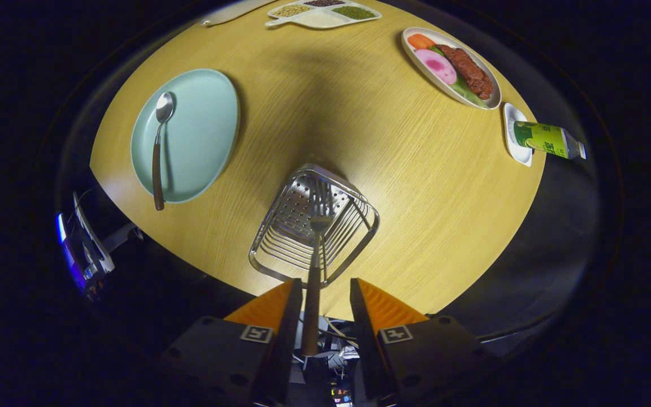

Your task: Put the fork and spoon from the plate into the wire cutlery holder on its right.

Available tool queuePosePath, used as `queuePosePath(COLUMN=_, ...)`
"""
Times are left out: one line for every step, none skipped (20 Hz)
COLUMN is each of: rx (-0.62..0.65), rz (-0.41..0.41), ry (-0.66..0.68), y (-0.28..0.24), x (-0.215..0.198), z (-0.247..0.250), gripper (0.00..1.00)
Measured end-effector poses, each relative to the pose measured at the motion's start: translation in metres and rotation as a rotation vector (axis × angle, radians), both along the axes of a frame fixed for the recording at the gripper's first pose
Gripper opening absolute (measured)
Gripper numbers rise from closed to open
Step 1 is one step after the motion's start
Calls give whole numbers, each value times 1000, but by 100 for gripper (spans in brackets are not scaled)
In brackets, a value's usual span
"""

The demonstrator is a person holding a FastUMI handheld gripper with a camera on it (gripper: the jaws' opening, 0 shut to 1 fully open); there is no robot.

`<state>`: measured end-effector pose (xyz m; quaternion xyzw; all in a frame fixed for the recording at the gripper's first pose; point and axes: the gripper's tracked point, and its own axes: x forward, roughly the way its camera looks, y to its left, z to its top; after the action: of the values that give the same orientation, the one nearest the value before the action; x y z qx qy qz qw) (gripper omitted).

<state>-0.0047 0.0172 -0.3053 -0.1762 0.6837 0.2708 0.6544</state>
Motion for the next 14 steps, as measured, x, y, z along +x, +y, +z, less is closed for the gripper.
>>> queuePosePath(rx=26, rz=-19, ry=-29, y=0, x=3, z=5, gripper=64)
queuePosePath(rx=55, rz=-46, ry=-69, y=0, x=7, z=8, gripper=65)
queuePosePath(rx=86, rz=-83, ry=-107, y=-2, x=10, z=11, gripper=67)
queuePosePath(rx=121, rz=-127, ry=-140, y=-1, x=12, z=16, gripper=69)
queuePosePath(rx=157, rz=-176, ry=-181, y=-1, x=16, z=22, gripper=70)
queuePosePath(rx=198, rz=-222, ry=-247, y=2, x=23, z=33, gripper=71)
queuePosePath(rx=253, rz=-247, ry=-328, y=8, x=31, z=48, gripper=73)
queuePosePath(rx=288, rz=-263, ry=-404, y=14, x=36, z=63, gripper=74)
queuePosePath(rx=325, rz=-276, ry=-468, y=21, x=37, z=78, gripper=75)
queuePosePath(rx=367, rz=-284, ry=-518, y=34, x=37, z=94, gripper=75)
queuePosePath(rx=413, rz=-287, ry=-554, y=52, x=32, z=107, gripper=78)
queuePosePath(rx=455, rz=-281, ry=-569, y=72, x=25, z=118, gripper=78)
queuePosePath(rx=497, rz=-272, ry=-574, y=96, x=15, z=127, gripper=78)
queuePosePath(rx=533, rz=-245, ry=-564, y=121, x=4, z=131, gripper=78)
